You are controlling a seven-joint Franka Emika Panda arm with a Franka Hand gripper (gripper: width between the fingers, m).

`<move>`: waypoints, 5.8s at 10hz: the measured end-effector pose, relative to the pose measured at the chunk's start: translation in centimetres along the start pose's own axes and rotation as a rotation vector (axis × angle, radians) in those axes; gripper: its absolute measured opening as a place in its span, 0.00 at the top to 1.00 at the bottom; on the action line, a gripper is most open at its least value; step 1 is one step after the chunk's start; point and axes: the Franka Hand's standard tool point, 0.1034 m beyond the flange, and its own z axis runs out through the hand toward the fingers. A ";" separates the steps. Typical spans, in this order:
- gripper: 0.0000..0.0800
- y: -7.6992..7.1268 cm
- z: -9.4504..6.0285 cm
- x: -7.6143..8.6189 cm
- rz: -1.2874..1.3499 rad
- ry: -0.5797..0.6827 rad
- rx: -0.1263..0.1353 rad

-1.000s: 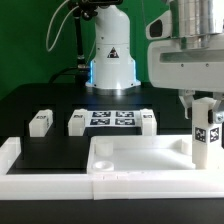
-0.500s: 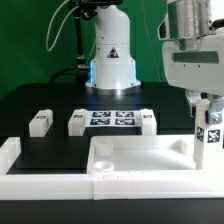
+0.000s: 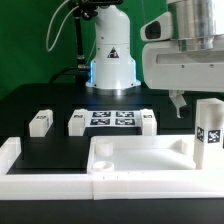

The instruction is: Assemble desk

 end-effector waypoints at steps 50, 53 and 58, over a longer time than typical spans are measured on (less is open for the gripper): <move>0.19 -0.5 -4.1 -5.9 0.645 -0.046 0.008; 0.19 -0.4 -3.8 -5.9 0.389 -0.031 0.023; 0.19 8.6 1.8 -10.4 -0.133 -0.028 -0.057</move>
Offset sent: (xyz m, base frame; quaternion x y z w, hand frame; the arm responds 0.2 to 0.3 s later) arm 0.0059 0.0294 0.0108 -0.0865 0.0522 -0.4573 0.8835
